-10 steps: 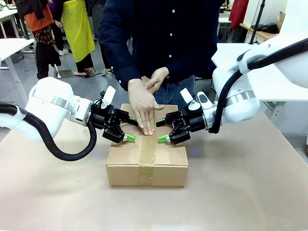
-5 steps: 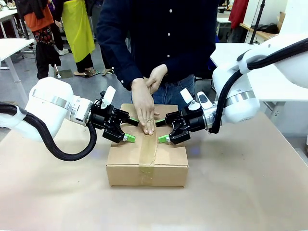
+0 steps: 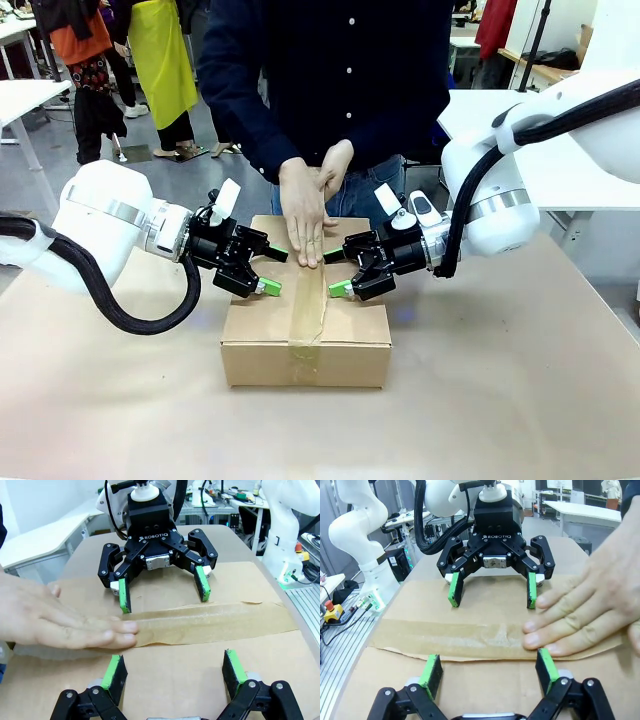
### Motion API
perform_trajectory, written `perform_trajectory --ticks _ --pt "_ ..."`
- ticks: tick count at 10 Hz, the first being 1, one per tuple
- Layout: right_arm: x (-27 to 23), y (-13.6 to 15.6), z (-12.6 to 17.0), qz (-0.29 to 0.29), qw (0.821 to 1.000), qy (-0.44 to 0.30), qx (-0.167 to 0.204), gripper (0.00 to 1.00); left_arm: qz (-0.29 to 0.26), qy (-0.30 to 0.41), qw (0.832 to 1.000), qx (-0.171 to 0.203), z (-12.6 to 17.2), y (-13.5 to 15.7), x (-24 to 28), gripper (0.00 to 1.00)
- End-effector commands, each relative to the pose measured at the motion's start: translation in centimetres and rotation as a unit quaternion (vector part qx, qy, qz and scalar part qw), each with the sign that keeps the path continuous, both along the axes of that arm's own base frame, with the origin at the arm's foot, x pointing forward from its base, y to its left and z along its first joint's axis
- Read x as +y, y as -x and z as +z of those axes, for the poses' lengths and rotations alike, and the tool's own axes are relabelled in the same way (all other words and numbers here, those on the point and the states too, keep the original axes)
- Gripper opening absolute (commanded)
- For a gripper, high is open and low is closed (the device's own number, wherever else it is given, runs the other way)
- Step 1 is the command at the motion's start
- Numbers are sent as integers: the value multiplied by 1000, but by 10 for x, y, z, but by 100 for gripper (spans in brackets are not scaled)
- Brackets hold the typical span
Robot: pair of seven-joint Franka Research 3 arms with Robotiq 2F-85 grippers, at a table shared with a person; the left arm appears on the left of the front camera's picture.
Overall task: Pack the gift set into the box.
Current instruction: Press and hold the closed box until the human finishes sealing it.
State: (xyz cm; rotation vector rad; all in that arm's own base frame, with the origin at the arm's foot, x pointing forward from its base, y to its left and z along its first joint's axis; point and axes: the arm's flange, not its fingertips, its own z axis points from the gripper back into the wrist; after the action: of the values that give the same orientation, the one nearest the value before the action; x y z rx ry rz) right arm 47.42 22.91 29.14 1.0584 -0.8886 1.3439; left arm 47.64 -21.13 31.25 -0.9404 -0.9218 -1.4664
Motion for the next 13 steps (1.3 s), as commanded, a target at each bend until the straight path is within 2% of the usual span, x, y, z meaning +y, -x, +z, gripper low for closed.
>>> perform_trajectory --ticks 1,13 --pt "1 0 -1 -1 1000 1 0 100 -3 3 1000 -4 -3 2 2 100" --pt "1 0 -1 -1 1000 1 0 100 -3 3 1000 -4 -3 2 2 100"
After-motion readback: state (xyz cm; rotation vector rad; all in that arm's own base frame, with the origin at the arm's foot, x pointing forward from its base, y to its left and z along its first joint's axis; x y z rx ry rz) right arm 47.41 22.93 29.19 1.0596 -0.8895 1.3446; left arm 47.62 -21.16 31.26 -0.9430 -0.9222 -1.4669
